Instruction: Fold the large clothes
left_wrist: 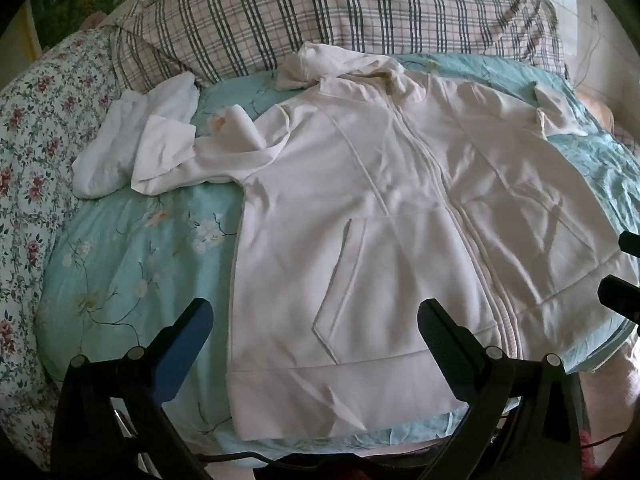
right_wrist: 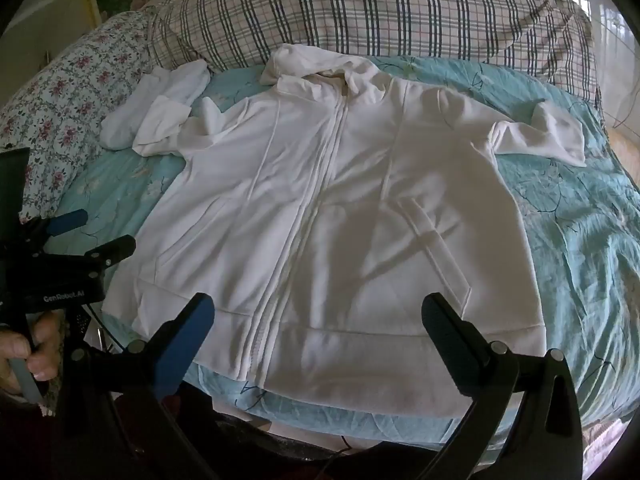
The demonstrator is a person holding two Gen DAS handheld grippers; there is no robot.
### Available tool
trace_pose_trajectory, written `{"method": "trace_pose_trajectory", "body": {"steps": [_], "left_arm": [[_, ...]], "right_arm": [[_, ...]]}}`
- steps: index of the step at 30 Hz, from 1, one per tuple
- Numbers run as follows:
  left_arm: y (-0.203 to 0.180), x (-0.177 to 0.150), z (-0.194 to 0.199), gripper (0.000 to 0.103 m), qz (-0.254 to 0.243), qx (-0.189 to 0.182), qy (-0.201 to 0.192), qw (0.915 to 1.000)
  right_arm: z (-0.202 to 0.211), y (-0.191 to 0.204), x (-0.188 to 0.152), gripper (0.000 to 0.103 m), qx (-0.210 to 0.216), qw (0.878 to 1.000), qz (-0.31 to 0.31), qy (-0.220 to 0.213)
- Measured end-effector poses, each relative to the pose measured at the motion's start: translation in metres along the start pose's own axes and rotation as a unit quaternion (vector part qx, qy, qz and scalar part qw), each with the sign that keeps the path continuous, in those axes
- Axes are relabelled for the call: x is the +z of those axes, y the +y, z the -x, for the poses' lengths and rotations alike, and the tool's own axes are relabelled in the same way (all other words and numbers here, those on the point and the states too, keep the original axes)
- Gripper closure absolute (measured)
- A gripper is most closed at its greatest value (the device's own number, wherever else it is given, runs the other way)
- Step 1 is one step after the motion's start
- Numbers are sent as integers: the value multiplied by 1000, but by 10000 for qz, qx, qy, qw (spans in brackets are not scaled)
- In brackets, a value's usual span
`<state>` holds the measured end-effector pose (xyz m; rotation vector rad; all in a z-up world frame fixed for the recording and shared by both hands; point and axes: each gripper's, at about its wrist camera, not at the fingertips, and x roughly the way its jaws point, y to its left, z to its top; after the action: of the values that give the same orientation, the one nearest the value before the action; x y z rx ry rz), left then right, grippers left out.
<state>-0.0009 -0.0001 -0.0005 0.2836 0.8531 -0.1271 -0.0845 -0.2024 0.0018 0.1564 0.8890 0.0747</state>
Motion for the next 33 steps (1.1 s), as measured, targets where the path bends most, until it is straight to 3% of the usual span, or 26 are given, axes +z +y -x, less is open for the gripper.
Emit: {"method": "trace_pose_trajectory", "body": {"steps": [33], "left_arm": [[4, 6, -5, 1, 101, -62, -102, 9999]], "right_arm": [[-1, 3, 4, 0, 26, 10000, -3, -10]]}}
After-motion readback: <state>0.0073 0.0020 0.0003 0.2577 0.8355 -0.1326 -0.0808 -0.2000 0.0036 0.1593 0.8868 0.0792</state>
